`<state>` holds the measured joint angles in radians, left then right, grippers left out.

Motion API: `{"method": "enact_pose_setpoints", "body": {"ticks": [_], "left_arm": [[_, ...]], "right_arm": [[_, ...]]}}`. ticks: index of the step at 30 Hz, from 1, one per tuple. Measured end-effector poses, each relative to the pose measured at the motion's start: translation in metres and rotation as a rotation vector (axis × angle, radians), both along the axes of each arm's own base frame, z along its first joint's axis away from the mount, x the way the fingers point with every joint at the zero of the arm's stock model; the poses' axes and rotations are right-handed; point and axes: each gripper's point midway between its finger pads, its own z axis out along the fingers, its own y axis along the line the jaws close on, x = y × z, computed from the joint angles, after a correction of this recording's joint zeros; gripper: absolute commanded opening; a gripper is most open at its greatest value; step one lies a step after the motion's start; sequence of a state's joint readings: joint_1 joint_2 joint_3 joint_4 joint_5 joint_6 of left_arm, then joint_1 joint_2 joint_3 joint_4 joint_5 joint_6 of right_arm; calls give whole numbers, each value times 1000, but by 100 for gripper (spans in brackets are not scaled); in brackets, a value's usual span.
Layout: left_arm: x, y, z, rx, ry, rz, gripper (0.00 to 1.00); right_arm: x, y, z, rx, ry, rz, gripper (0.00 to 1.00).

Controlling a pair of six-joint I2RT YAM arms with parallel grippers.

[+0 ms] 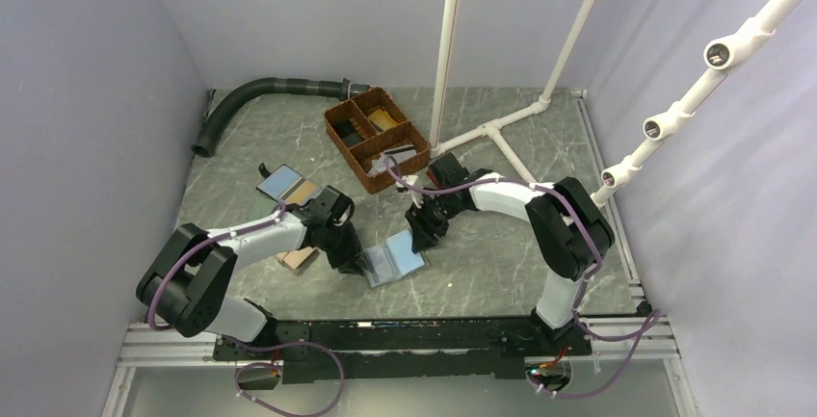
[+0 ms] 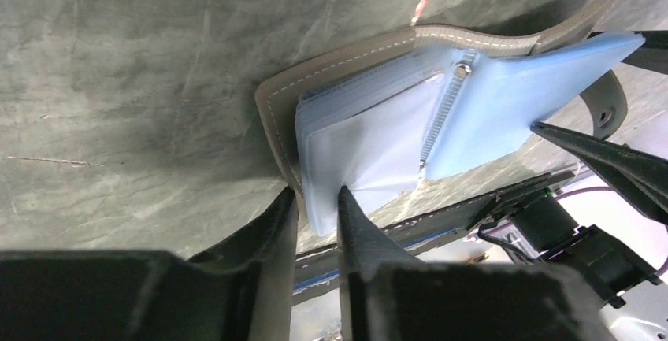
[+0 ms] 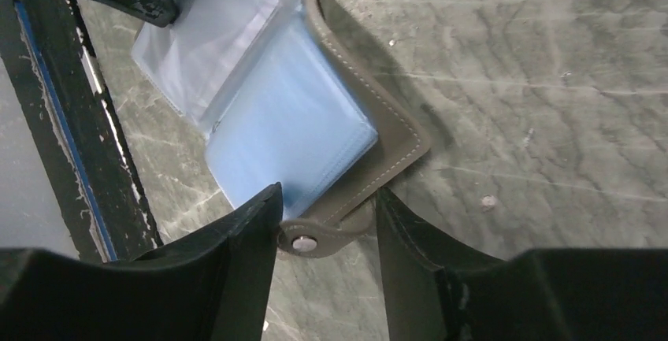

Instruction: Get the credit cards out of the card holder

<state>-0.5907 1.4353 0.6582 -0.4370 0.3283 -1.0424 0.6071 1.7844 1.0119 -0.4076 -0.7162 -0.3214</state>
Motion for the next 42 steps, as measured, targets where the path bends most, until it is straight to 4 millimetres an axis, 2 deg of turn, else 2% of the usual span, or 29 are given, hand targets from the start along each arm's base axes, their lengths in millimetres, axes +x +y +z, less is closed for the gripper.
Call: {"method": "enact_pose_setpoints", "body": {"ticks": [4,6,9,13,20,26,31,36,37,40,42], "left_arm": [[2,-2,4,-12,-16,-3,1],[2,-2,6,-13,-21,-2,0],[5,-1,7,-5,-41,1,0],[11,4,9,28,-86,17,0],[23,34,14,123,-133,79,0],[49,74,20,172,-134,180,0],[78,96,29,237,-126,221,0],[90,112,37,308,-124,245,0],[90,115,38,318,-125,251,3],[91,125,39,346,-116,269,26],[90,130,39,360,-105,283,38]], "right_arm": [[6,2,5,-5,-4,-6,48],[7,3,7,-4,-5,-6,52],[7,3,8,-8,1,-8,66],[7,4,12,-13,0,3,76],[19,7,35,4,-64,33,81],[21,-1,46,9,-91,40,82],[25,-7,53,19,-106,30,82],[30,-10,66,43,-138,19,82],[30,-11,68,48,-143,16,82],[34,-14,73,57,-157,6,82],[36,-17,75,60,-163,1,82]]}}
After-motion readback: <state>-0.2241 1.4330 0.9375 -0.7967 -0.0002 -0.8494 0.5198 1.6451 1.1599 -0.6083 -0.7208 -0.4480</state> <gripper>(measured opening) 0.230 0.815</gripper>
